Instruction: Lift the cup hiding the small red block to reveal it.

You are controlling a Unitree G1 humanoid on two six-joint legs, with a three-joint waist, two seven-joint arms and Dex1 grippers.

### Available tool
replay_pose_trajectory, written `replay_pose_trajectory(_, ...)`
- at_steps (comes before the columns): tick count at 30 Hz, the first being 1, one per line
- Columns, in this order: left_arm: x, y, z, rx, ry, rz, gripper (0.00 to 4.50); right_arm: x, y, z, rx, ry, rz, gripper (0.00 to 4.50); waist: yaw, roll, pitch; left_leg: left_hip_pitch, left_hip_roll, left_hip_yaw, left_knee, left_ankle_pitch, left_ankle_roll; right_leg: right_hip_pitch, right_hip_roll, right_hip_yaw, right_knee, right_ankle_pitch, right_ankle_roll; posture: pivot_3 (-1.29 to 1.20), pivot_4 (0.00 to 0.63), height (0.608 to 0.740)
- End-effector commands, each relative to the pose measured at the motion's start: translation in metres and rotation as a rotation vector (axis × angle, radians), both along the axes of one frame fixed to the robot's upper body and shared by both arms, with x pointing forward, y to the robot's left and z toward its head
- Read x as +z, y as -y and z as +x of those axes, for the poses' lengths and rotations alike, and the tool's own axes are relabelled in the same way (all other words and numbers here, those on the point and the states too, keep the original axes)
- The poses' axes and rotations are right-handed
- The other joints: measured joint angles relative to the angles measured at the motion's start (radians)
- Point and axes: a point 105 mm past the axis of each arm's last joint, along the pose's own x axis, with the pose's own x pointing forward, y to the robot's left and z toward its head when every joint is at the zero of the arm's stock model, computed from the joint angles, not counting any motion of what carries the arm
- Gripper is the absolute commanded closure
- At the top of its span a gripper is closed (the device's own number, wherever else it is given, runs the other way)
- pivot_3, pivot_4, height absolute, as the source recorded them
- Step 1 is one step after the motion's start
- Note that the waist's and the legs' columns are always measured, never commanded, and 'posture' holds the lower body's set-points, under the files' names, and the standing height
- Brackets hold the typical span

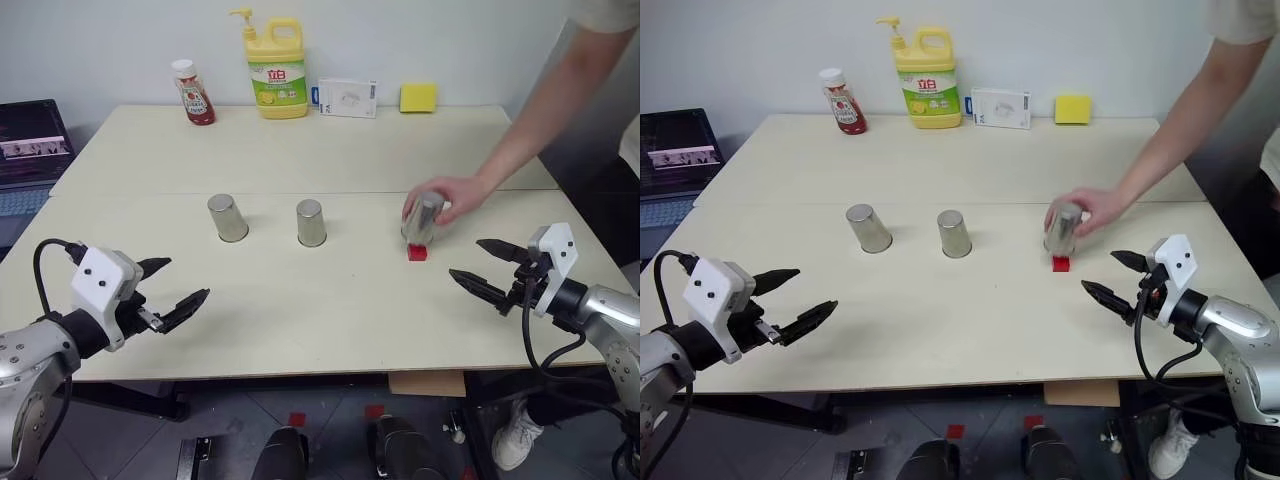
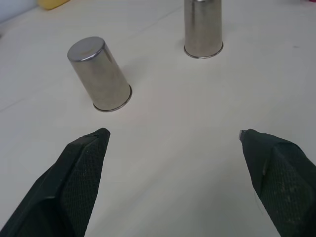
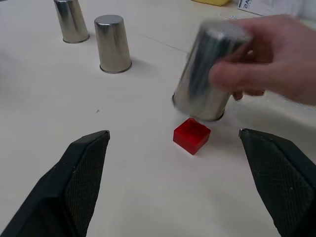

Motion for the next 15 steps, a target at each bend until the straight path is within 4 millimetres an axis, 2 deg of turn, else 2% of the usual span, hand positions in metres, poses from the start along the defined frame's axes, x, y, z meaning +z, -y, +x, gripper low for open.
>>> replay_pose_trajectory(1,0.007,0.003,0.002,-0.023,0.024,0.027,0.00,0.011,0.000,-0.002,0.005,0.056,-0.014,0.05,0.000,0.000,0.000,0.000,0.000,0.000,0.000,0.000,0.000,0.000,0.000,0.000,0.000,0.000,0.000,0.00,0.150,0.740)
replay_pose_trajectory(15,0.008,0.004,0.003,-0.028,0.025,0.032,0.00,0.013,-0.011,-0.002,0.014,0.064,-0.010,0.05,0.000,0.000,0.000,0.000,0.000,0.000,0.000,0.000,0.000,0.000,0.000,0.000,0.000,0.000,0.000,0.00,0.150,0.740)
